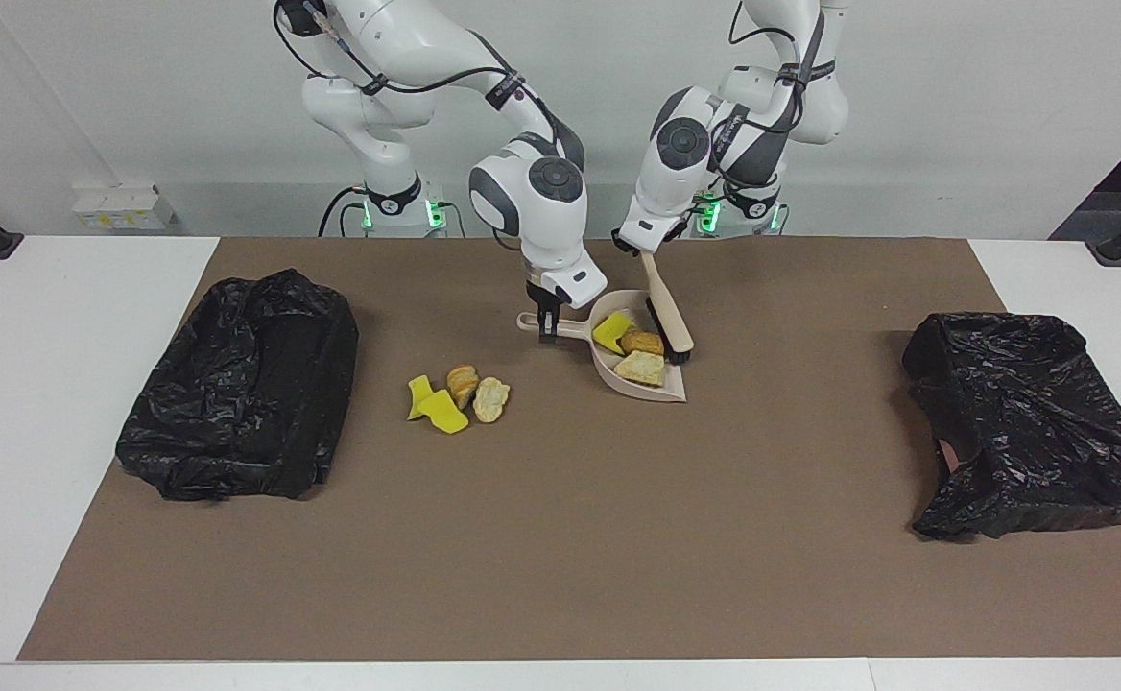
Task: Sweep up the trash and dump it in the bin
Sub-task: 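Sweep the remaining nearby pieces into the dustpan with the left gripper, then carry the loaded dustpan with the right gripper over the nearer black bag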
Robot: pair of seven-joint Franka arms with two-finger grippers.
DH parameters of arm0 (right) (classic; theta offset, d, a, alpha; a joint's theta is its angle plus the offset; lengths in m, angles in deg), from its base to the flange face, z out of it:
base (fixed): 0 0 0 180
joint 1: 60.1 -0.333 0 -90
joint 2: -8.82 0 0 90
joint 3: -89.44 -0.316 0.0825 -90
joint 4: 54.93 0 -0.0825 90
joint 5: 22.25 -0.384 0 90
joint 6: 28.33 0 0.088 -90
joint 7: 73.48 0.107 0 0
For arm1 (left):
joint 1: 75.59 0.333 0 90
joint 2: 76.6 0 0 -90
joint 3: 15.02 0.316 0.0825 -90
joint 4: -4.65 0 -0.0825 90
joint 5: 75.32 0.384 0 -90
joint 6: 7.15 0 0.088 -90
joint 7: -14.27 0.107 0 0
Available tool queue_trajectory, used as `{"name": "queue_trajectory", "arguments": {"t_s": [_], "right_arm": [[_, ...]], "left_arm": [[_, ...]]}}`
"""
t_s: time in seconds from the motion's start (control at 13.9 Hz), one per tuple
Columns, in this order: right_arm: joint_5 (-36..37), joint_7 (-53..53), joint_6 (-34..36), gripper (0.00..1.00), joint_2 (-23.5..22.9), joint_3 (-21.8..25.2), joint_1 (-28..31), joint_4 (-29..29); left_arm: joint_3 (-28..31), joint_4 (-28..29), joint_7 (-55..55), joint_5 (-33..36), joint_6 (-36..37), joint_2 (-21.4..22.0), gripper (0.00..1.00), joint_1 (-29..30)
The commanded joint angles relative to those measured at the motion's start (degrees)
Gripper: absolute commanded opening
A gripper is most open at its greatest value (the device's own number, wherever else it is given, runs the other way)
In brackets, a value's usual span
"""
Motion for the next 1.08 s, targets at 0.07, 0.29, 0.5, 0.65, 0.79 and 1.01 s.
{"name": "queue_trajectory", "arguments": {"t_s": [0.07, 0.29, 0.5, 0.65, 0.79, 1.01], "right_arm": [[-1.5, 1.1, 0.0, 0.00, 1.0, 0.2, 0.8, -0.7], [-1.7, 0.1, 4.9, 0.00, 1.9, 2.7, 0.9, 1.7], [-10.3, -7.1, 5.8, 0.00, 5.1, 7.2, 0.8, 2.5], [-14.8, -13.8, 7.2, 0.00, 8.4, 11.5, 0.7, 2.5], [-18.3, -19.8, 7.8, 0.00, 11.3, 16.2, 0.7, 2.5], [-20.4, -26.9, 12.7, 0.00, 15.5, 25.4, 0.5, 3.2]], "left_arm": [[1.4, -2.8, 5.0, 2.4, 8.4, 6.6, 0.00, 4.5], [1.3, -2.3, 6.2, 3.3, 8.6, 7.7, 0.00, 4.2], [0.7, -0.8, 6.5, 3.3, 5.7, 8.6, 0.00, 3.7], [-2.2, 2.2, 6.3, 3.3, 1.1, 8.8, 0.00, 1.9], [-6.2, 5.4, 5.2, 3.2, -4.9, 8.8, 0.00, 2.0], [-7.6, 6.3, 3.2, 2.5, -7.9, 7.9, 0.00, 1.4]]}}
